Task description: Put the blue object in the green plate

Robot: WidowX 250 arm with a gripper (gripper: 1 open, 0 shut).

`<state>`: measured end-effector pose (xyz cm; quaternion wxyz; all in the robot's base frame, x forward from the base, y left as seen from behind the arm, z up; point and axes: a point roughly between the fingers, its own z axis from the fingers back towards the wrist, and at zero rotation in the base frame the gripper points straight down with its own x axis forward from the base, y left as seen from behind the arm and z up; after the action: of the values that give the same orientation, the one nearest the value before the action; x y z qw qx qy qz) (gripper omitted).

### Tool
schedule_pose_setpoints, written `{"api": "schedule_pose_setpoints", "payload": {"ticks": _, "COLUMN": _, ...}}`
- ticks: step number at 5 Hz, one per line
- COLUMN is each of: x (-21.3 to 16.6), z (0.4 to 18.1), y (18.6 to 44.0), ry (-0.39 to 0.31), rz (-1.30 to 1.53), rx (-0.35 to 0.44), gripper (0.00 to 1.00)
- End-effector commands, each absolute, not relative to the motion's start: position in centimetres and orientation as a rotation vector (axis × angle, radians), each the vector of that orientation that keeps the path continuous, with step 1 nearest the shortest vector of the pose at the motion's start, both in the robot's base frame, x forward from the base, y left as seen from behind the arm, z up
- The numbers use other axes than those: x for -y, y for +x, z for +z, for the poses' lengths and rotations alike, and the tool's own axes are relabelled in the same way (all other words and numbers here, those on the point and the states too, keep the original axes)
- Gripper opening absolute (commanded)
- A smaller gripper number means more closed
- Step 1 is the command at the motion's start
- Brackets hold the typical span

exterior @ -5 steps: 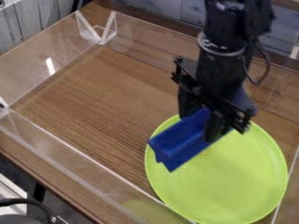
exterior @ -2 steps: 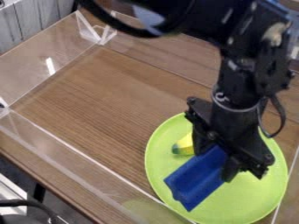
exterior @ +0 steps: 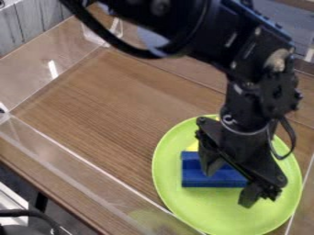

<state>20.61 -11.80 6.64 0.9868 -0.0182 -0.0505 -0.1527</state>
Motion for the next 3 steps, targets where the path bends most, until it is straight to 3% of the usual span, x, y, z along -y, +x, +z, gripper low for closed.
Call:
{"api": "schedule_pose_setpoints", "payload": {"ticks": 1, "x": 12.2, "z": 6.53, "y": 20.9, "ry": -0.051, "rz": -0.311, "rx": 0.125, "gripper": 1.0}}
{"api": "schedule_pose_setpoints", "payload": {"ticks": 3, "x": 12.38, "z": 5.56, "y": 20.69, "ry": -0.061, "rz": -0.301, "rx": 0.118, "gripper": 1.0}}
